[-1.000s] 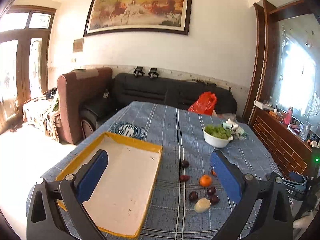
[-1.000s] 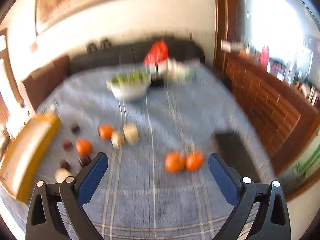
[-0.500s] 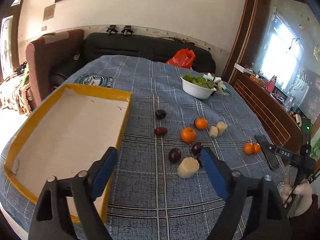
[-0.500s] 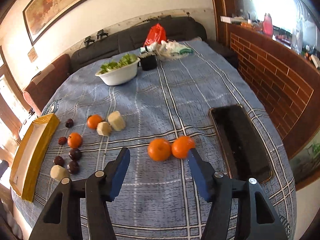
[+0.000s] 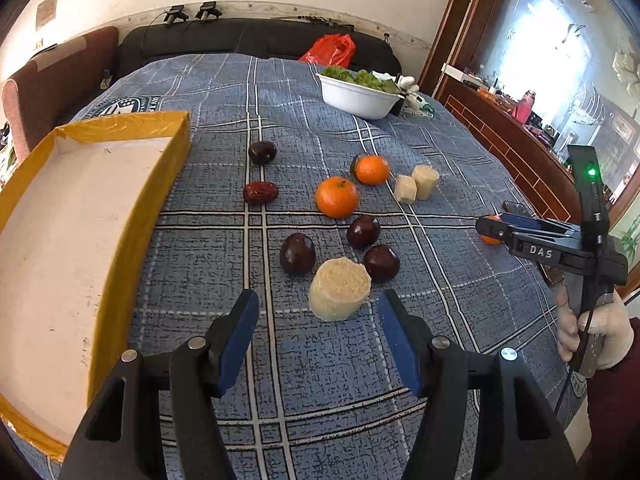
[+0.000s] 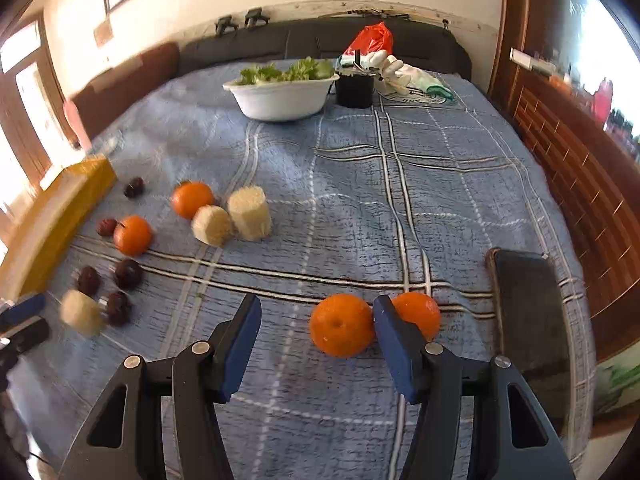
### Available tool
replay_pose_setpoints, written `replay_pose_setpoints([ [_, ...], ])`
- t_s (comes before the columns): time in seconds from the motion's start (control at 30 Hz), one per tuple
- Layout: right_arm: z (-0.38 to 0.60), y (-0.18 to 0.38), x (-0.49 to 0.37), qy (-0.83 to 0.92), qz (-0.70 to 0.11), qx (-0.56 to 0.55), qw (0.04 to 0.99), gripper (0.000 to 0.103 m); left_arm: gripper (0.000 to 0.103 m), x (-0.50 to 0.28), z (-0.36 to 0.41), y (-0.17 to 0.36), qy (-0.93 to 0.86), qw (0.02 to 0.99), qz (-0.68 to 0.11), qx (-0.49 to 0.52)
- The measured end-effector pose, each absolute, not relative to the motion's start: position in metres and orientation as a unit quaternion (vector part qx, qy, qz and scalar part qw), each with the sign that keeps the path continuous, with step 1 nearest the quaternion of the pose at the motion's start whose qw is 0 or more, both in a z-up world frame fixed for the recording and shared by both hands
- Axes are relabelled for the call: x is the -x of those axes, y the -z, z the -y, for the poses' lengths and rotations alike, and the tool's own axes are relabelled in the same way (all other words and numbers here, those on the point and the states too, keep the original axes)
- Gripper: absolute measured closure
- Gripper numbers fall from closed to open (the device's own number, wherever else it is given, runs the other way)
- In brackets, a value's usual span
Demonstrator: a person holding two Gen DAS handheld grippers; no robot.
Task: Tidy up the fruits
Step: 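Grasp an orange with the right gripper while the left grasps the round beige cake, then carry the orange and cake into the yellow tray and open both grippers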
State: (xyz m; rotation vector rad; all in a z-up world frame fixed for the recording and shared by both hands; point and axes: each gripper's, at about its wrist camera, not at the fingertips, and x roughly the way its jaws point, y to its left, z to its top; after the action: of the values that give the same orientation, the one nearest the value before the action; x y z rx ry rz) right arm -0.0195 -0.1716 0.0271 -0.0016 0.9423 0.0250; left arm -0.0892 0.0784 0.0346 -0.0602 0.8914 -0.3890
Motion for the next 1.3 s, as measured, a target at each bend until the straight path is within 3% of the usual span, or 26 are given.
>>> replay_pose_setpoints([
  [0.03,0.17,-0.023,0.017,-0.006,-0.462,0.015,0.887,0.043,0.041,0.089,-0.077,-0.034,0.188,0.883,-0.429,0.028],
  [0.13,0.178,-0.011,0.013,-0.011,-0.488,-0.008,0.873,0.06,0.041,0.084,-0.067,-0.031,0.193,0.882,-0.43,0.017],
  [0.2,0.182,-0.009,0.015,-0.009,-0.48,-0.015,0.877,0.064,0.041,0.081,-0.061,-0.028,0.196,0.88,-0.433,0.01],
  [0.3,0.185,-0.009,0.019,-0.012,-0.478,-0.03,0.878,0.064,0.045,0.075,-0.054,-0.023,0.197,0.876,-0.44,0.006],
  [0.43,0.184,-0.009,0.024,-0.018,-0.474,-0.037,0.879,0.064,0.066,0.067,-0.047,-0.016,0.181,0.871,-0.457,-0.004],
  [0.87,0.138,-0.032,0.051,-0.072,-0.455,-0.049,0.886,0.064,0.067,0.085,-0.088,-0.043,0.167,0.885,-0.431,0.058],
  [1.3,-0.021,-0.081,0.063,-0.251,-0.431,-0.034,0.866,0.063,0.067,0.11,-0.243,-0.083,-0.021,0.919,-0.376,0.117],
])
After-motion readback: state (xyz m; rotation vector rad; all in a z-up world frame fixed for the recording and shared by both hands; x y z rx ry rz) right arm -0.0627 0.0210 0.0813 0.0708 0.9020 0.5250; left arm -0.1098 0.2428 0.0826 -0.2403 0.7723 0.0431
